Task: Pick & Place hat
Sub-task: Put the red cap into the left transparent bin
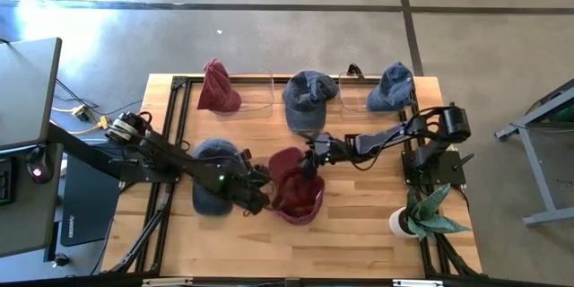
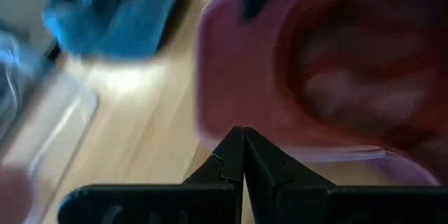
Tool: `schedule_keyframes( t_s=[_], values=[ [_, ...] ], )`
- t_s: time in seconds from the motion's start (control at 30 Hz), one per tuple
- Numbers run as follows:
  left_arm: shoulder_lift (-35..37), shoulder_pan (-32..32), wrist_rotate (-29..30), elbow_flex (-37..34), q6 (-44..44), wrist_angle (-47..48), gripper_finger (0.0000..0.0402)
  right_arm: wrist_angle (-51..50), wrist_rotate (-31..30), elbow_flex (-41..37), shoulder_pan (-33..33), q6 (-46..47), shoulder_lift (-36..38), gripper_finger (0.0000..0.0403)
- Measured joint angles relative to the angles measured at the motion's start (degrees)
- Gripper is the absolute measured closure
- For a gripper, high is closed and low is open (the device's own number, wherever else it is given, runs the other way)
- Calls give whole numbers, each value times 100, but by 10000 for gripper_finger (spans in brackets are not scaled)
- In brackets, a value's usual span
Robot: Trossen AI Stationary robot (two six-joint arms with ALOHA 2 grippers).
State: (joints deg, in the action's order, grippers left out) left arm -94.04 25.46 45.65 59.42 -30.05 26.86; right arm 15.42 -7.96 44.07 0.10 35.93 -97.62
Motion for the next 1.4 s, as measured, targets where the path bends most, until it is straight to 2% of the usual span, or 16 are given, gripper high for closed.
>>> schedule_keyframes(
  t_s=[0.07, 0.1, 0.23, 0.33, 0.43, 0.57, 0.73, 0.9, 1.03, 1.13, 1.27, 1.4],
  values=[
    [9, 130, 175, 4, 364, -583, 401, 155, -451, 2, 114, -238, 166, 377],
    [7, 189, 183, 4, 600, -853, 401, 265, -705, 2, 192, -369, 229, 388],
    [-171, 242, 168, 17, 1465, -2136, 401, 570, -1884, 0, 533, -527, 482, 371],
    [-181, 229, 146, 7, 1848, -2726, 401, 1072, -2619, 0, 868, -969, 609, 383],
    [-176, 167, 136, 12, 1897, -2829, 401, 1661, -3026, 2, 1227, -1498, 622, 393],
    [-392, -97, -200, 13, 1808, -3033, 401, 2452, -3496, 0, 1601, -2158, 620, 380],
    [-684, -392, -173, 24, 1734, -3323, 401, 2944, -3846, -7, 1897, -2868, 611, 394],
    [-921, -719, 439, 15, 1456, -3332, 401, 3031, -3812, -7, 1969, -2899, 607, 380],
    [-915, -901, 253, 15, 1453, -3603, 401, 3203, -3674, -7, 1988, -3115, 609, 380],
    [-1022, -1015, 265, 15, 1617, -3925, 401, 3288, -3939, -7, 2057, -3495, 609, 388],
    [-1032, -925, 713, 126, 1999, -3710, 401, 3396, -4431, 2, 2242, -3978, 609, 387],
    [-639, -615, 1169, 260, 2385, -3123, 401, 3463, -4721, 15, 2285, -4204, 624, 387]
  ],
)
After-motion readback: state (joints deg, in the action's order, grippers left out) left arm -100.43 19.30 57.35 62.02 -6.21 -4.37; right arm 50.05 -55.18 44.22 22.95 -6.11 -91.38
